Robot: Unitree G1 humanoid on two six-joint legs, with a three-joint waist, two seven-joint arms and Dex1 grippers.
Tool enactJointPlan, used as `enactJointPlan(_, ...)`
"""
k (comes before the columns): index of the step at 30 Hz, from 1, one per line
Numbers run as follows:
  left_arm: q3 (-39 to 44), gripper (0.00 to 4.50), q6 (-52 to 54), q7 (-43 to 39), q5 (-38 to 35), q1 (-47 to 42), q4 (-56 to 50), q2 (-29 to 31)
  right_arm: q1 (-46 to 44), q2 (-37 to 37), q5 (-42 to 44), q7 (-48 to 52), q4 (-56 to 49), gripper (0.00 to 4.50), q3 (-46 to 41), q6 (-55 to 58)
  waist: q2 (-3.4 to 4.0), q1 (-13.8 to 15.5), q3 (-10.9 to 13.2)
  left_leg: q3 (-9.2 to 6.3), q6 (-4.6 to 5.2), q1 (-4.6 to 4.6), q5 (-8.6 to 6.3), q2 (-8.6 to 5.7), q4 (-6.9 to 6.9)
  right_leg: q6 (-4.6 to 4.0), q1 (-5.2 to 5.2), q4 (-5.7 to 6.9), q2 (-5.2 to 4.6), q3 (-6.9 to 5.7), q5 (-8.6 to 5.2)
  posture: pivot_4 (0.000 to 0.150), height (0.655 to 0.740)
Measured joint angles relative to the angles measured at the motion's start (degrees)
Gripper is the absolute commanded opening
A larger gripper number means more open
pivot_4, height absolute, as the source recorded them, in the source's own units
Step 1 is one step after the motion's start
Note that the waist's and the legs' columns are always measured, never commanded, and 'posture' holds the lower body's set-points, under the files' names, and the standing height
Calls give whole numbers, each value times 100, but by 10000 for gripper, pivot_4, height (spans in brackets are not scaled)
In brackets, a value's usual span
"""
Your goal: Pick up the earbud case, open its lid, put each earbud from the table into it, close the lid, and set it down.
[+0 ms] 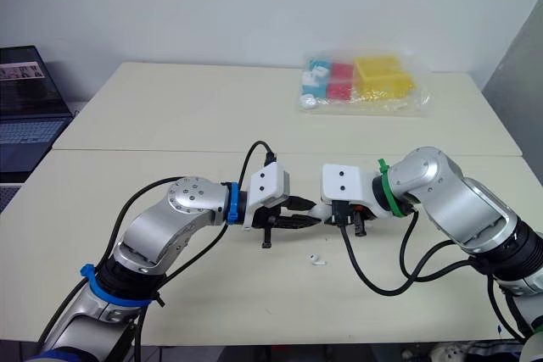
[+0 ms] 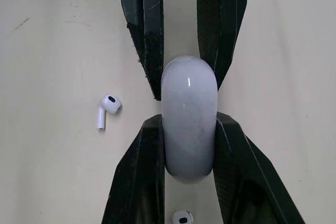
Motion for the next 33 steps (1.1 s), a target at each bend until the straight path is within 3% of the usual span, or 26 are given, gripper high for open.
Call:
enactJointPlan(9, -4, 7940, -64, -85, 59, 2, -5, 46, 28, 74, 5, 32, -2, 7952, -35, 69, 0, 0, 0, 0, 0, 0, 0, 0, 0, 0, 0, 1, 0, 0, 0, 1500, 7400)
enactJointPlan(19, -9, 7765, -66, -57, 87, 117, 6, 32, 394, -78, -74, 101, -70, 44452, -185, -206, 0, 0, 0, 1, 0, 1, 0, 0, 2, 0, 2, 1, 0, 0, 0, 1500, 7400)
enactJointPlan(24, 114, 7765, -75, -12, 20, 349, 89, 18, 513, -356, -149, 239, -58, 45000, -369, -505, 0, 3, 0, 1, 0, 1, 0, -1, 1, 0, 2, 0, 0, 1, 0, 1500, 7400)
enactJointPlan(30, 1278, 7765, -139, 165, -1092, 1326, 489, -882, 937, -607, -84, 437, 139, 45000, -1232, -1669, -1, 8, 0, 0, 0, 3, 0, 1, 4, 0, 6, 0, -3, -2, 0, 1500, 7400)
enactJointPlan(33, 1538, 7765, -308, 307, -1265, 1476, 559, -1025, 1152, -493, 85, 471, 197, 45000, -1610, -2091, -1, 11, 0, -2, 0, 13, 0, 0, 4, -2, 15, 3, -2, -3, 2, 1500, 7400)
